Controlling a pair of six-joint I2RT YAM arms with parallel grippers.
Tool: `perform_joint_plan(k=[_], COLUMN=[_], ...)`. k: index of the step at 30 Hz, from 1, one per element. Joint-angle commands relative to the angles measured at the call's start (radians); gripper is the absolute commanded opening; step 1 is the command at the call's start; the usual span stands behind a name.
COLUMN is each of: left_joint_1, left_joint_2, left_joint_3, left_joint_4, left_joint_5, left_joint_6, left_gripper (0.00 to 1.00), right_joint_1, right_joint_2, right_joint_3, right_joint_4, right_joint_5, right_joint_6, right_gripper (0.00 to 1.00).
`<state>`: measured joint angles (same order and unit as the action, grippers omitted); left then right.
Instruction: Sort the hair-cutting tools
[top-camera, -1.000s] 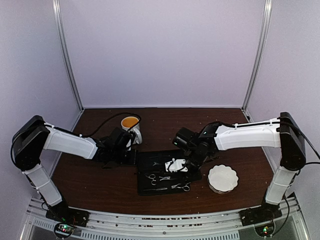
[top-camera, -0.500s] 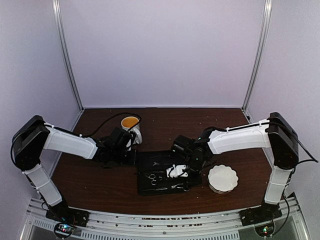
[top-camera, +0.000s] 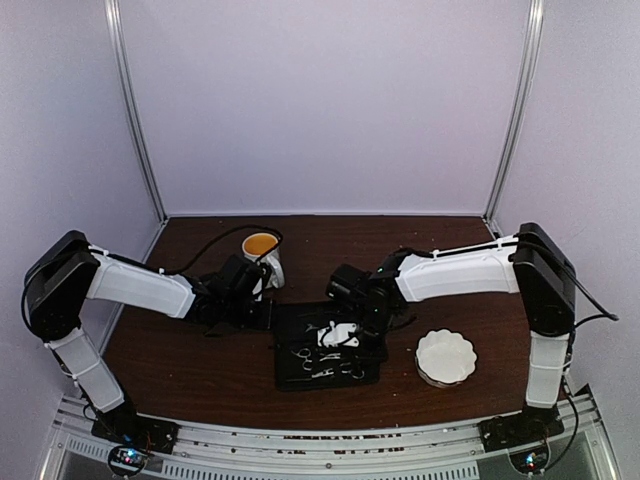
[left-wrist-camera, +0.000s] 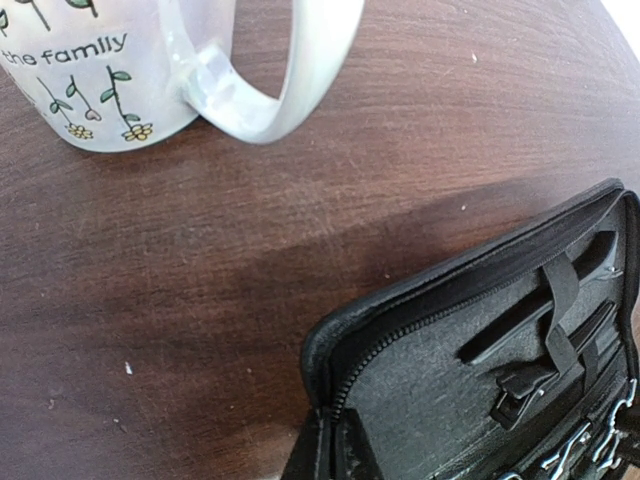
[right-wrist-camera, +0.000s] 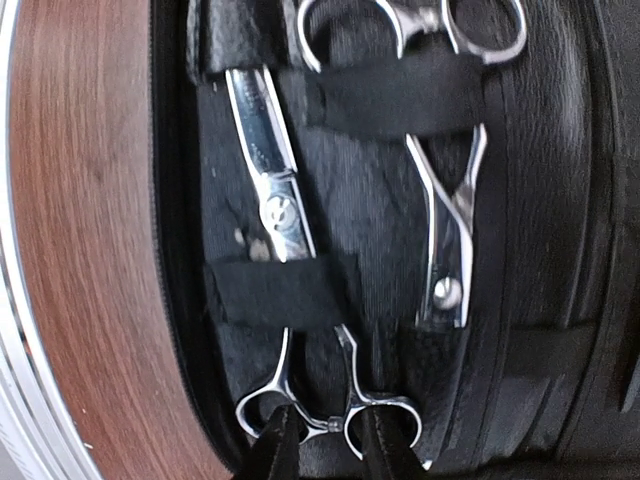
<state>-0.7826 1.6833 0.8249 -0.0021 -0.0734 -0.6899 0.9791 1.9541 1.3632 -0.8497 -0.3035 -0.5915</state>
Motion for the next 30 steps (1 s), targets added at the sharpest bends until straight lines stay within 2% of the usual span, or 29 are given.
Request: perform_joint_plan(k=[1,9,17,24,28,30], left_joint_1=[0.000,-0.004,-0.007,-0.016,-0.017,-0.017], left_joint_2=[0.002,0.000,0.001,-0.004,-0.023,-0.033], left_joint_3=[0.009,0.002,-0.001,0.003,-0.010,-0.016], left_joint_4=[0.005,0.008,0.013,0.006,0.001,-0.002], left_joint_5=[0.009,0.007,0.006,-0.010,-0.024,-0.031], left_joint_6=[0.003,-0.001,-0.004,0.000,-0.002,-0.001], left_gripper=[0.00,0.00,0.00,0.00,0.00,0.00], right_joint_1=[0.027,0.085,0.087,0.090,0.087,0.082], right_joint_2=[0.038,0.093,0.108,0.159,0.127,0.077], right_joint_3=[0.051,0.080,0.103,0.193,0.157,0.118], right_joint_4=[0.000,0.006,0.013,-0.013,-0.004,0.011], right_joint_5=[-0.034,-0.046,-0.078,-0.108,-0.077,-0.045], right_joint_6=[0.024,0.055,0.071,0.100,0.103,0.099], right_gripper=[0.22,0.22,0.22,0.22,0.24,0.29])
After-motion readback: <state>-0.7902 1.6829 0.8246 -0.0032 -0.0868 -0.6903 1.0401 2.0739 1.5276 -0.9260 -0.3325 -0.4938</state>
